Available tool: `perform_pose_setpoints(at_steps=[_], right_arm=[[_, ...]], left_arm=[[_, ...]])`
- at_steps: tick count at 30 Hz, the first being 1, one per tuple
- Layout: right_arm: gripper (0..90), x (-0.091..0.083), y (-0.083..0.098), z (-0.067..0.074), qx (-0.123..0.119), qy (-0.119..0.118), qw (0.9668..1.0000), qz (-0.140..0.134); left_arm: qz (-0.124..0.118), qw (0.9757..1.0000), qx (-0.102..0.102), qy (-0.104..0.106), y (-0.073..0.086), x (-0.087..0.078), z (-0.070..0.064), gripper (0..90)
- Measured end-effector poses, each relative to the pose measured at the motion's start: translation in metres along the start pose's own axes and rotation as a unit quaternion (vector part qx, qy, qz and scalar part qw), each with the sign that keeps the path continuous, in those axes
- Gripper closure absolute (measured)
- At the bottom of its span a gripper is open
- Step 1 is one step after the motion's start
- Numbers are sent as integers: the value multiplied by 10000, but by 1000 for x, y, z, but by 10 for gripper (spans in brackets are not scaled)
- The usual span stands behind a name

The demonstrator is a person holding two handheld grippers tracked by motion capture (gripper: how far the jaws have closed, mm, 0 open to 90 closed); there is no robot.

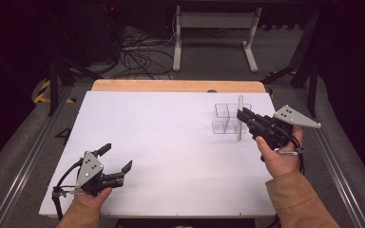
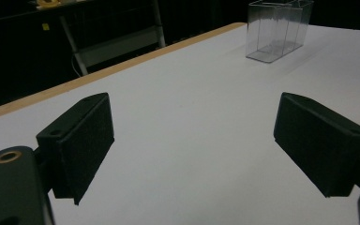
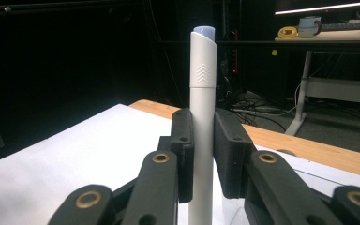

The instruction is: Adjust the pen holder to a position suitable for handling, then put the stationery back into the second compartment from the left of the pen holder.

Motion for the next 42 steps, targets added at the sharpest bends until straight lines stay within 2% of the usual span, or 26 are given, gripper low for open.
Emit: perform_pose_setpoints(at_steps=[8,15,25,32,42], right_arm=[[789,5,-4,-4,15,45,10000,17],[789,10,-12,-12,-6,108,9999,-78],[789,29,-25,-27,30,260,9995,-202],[789,40,-24,-33,37,167,9998,-68],[789,64,-23,-51,-127,453,9988,-117]], left_arm=[[-2,10000,1,15,0,1,0,133],[-5,10000,17,5,0,1,1,133],[-1,10000,3,-4,0,0,1,133],[2,10000,-25,10,1,0,1,132],[14,10000,-31,25,1,1,0,133]])
Point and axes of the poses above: each handheld gripper's, and its own axes: x roughly forward along the jaws, y roughly out of its underside, z roughly to its left, the point moved 9 cm from there along x, roughly forward along the jaws, and after that the axes turned 11 degrees about x, right-handed, at the moved point
